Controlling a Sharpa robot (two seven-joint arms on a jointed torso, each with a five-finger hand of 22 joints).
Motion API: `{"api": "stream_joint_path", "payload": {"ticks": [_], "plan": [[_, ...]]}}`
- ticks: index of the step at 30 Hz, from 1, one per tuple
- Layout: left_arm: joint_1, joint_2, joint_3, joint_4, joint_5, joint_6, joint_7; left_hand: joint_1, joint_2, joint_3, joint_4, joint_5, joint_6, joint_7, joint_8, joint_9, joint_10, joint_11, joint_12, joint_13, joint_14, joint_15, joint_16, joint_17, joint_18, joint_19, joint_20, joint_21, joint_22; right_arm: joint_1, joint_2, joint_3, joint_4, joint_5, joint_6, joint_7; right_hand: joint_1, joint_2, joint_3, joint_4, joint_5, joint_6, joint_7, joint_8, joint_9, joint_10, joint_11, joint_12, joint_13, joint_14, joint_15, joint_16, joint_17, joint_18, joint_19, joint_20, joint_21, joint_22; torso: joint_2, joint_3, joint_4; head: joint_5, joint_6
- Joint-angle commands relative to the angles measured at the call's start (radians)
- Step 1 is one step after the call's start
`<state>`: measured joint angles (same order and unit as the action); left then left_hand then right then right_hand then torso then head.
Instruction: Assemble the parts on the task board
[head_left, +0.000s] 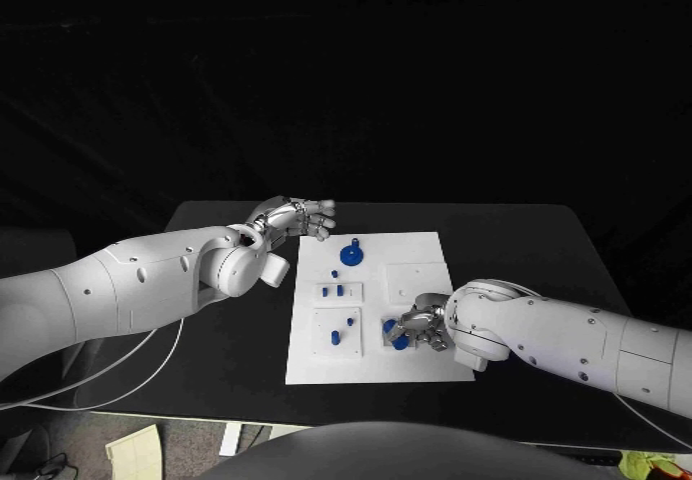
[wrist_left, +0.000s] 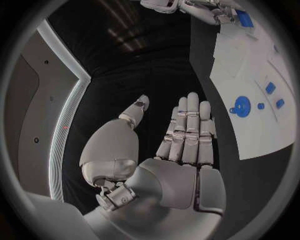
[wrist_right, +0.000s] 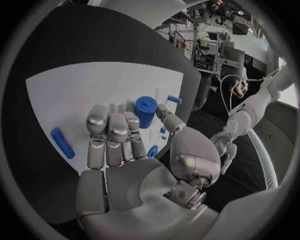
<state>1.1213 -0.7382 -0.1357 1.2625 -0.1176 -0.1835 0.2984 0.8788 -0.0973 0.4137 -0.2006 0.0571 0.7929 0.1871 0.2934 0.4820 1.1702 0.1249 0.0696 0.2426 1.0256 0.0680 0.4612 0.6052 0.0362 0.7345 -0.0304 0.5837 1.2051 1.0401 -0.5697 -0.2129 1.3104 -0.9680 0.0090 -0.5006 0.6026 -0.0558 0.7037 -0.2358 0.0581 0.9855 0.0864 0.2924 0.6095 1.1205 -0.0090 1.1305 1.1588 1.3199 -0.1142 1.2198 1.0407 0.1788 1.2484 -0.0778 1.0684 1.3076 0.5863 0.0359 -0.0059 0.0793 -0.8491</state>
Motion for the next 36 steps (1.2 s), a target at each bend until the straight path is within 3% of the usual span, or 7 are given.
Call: {"api": "stream_joint_path", "payload": {"ticks": [1, 8, 22, 29, 36], "plan": [[0.001, 0.001, 0.001, 0.002, 0.006, 0.014, 0.005, -0.006, 0.000, -0.003, 0.004, -0.001, -0.006, 0.001, 0.005, -0.002, -0.008, 0.000, 0.002, -0.002, -0.001, 0.004, -0.003, 0.002, 0.018, -0.003, 0.002, -0.006, 0.002, -0.003, 0.001, -0.002, -0.005, -0.016, -0.007, 0.000, -0.006, -0.025, -0.010, 0.003, -0.008, 0.004, 0.011, -0.008, 0.002, -0.004, -0.005, -0.004, 0.002, 0.000, -0.007, -0.004, -0.001, 0.083, -0.004, 0.003, 0.001, 0.014, 0.000, -0.0006, 0.0002, 0.001, 0.002], [0.001, 0.000, 0.001, 0.002, 0.006, 0.014, 0.004, -0.006, 0.001, -0.003, 0.004, -0.001, -0.006, 0.001, 0.005, -0.002, -0.008, 0.000, 0.002, -0.002, -0.001, 0.004, -0.004, 0.002, 0.018, -0.003, 0.002, -0.006, 0.002, -0.003, 0.000, -0.002, -0.004, -0.016, -0.015, 0.005, -0.043, -0.053, -0.050, 0.005, -0.010, -0.003, 0.012, -0.013, 0.005, -0.009, -0.004, -0.008, 0.005, -0.004, -0.006, -0.005, 0.000, 0.083, -0.007, -0.002, -0.001, 0.014, 0.000, -0.0007, -0.0002, 0.003, 0.003], [0.001, -0.002, 0.001, 0.002, 0.006, 0.012, 0.003, -0.006, 0.000, -0.003, 0.003, -0.001, -0.007, 0.001, 0.006, -0.002, -0.008, 0.000, 0.002, -0.002, -0.001, 0.004, -0.005, 0.003, 0.018, -0.003, 0.002, -0.007, 0.003, -0.003, -0.028, -0.002, 0.027, -0.016, -0.036, 0.026, -0.086, -0.040, -0.162, -0.053, -0.009, -0.010, 0.011, -0.018, 0.016, -0.014, -0.005, -0.015, 0.012, -0.009, -0.008, -0.008, 0.004, 0.083, -0.018, -0.015, -0.005, 0.014, 0.000, 0.0002, -0.0010, 0.006, 0.006], [0.001, -0.004, 0.001, 0.001, 0.006, 0.013, 0.001, -0.005, 0.000, -0.003, 0.003, -0.001, -0.007, 0.001, 0.006, -0.002, -0.008, 0.000, 0.002, -0.002, -0.001, 0.004, -0.006, 0.004, 0.018, -0.003, 0.002, -0.007, 0.003, -0.001, -0.074, -0.002, 0.080, -0.016, -0.043, 0.047, -0.062, -0.041, -0.176, -0.055, -0.009, -0.008, 0.010, -0.018, 0.019, -0.013, -0.007, -0.015, 0.014, -0.009, -0.010, -0.008, 0.005, 0.083, -0.018, -0.020, -0.005, 0.014, 0.000, 0.0002, -0.0017, 0.006, 0.012], [0.001, -0.005, 0.001, 0.001, 0.006, 0.014, -0.001, -0.005, 0.000, -0.002, 0.003, 0.000, -0.007, 0.001, 0.006, -0.002, -0.008, 0.000, 0.002, -0.002, 0.000, 0.004, -0.006, 0.005, 0.018, -0.003, 0.002, -0.007, 0.003, 0.002, -0.098, -0.001, 0.117, -0.025, -0.031, 0.059, 0.004, -0.032, -0.184, -0.056, -0.009, 0.000, 0.007, -0.015, 0.024, -0.007, -0.010, -0.015, 0.016, -0.008, -0.012, -0.007, 0.007, 0.083, -0.016, -0.023, -0.003, 0.015, 0.001, 0.0005, -0.0019, 0.007, 0.014]]}}
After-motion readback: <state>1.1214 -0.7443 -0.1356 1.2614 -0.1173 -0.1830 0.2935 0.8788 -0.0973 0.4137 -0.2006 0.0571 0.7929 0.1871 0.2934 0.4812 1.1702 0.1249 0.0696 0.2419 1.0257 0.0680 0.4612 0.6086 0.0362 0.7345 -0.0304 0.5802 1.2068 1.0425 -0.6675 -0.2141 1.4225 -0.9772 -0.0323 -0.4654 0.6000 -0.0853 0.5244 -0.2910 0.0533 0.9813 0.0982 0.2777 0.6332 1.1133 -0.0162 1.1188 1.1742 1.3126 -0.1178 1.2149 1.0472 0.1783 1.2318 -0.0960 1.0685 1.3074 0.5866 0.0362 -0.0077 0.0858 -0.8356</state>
